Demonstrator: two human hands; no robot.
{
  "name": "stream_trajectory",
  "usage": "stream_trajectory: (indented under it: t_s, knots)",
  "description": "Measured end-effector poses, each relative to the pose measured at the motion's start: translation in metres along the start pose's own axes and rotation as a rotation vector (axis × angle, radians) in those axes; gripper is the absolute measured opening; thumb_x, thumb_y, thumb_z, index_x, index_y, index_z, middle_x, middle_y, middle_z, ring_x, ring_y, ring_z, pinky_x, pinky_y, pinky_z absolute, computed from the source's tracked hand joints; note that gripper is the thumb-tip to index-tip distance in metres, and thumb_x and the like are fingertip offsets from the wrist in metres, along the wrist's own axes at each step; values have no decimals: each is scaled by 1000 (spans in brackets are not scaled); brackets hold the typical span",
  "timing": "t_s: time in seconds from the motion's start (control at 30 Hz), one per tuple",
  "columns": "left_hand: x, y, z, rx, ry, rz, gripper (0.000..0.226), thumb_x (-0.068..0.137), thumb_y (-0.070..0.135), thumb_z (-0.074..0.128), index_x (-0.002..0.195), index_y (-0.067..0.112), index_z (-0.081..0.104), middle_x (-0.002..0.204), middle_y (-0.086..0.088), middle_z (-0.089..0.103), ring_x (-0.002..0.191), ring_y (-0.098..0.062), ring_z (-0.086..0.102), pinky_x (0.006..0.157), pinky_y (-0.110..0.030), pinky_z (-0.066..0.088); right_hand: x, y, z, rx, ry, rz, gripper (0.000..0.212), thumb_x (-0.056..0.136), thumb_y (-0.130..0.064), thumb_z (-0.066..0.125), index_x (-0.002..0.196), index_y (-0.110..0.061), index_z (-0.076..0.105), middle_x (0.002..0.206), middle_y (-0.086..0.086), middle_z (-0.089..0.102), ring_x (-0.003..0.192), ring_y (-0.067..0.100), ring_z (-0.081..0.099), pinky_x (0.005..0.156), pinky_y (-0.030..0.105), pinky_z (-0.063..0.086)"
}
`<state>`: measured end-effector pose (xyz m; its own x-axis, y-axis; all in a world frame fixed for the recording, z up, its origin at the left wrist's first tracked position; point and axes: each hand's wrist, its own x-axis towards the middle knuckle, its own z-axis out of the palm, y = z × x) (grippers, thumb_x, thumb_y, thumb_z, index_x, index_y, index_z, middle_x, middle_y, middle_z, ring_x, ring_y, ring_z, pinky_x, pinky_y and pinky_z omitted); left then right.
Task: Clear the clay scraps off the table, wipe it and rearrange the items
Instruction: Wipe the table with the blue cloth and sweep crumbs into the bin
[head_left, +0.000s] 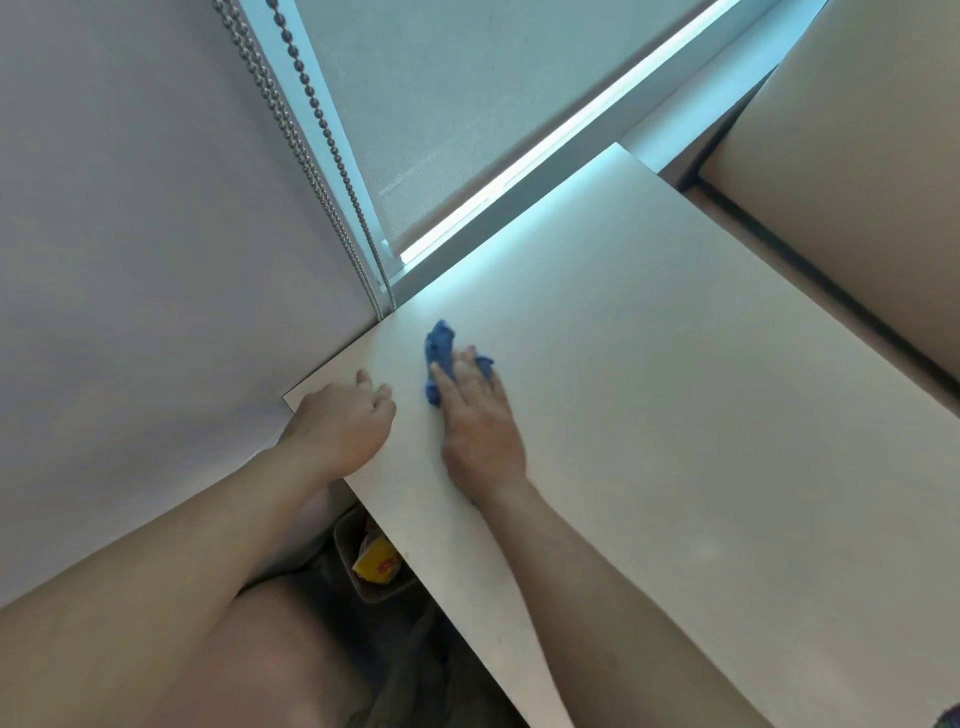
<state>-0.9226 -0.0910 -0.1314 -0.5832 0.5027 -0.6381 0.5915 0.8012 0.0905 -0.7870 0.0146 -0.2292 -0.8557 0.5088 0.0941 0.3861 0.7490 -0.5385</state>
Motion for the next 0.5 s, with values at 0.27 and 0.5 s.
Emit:
stream_trajectory:
  t_s: [0.27,0.5]
  knots:
    - [-5,-9,-13,-41,63,-12,27,106,15,29,108,11,56,114,-19,66,106,-39,61,89,-44,51,-64,-82,42,41,-25,-105,53,101,-14,39,154,-14,43,165,8,31,156,23,16,127,44,17]
    - [0,-2,-14,-247,66,-92,23,105,9,33,92,8,51,100,-16,62,105,-40,61,80,-38,46,-73,-101,34,356,-20,-41,55,96,-1,52,149,-14,52,157,5,46,151,16,29,126,30,18]
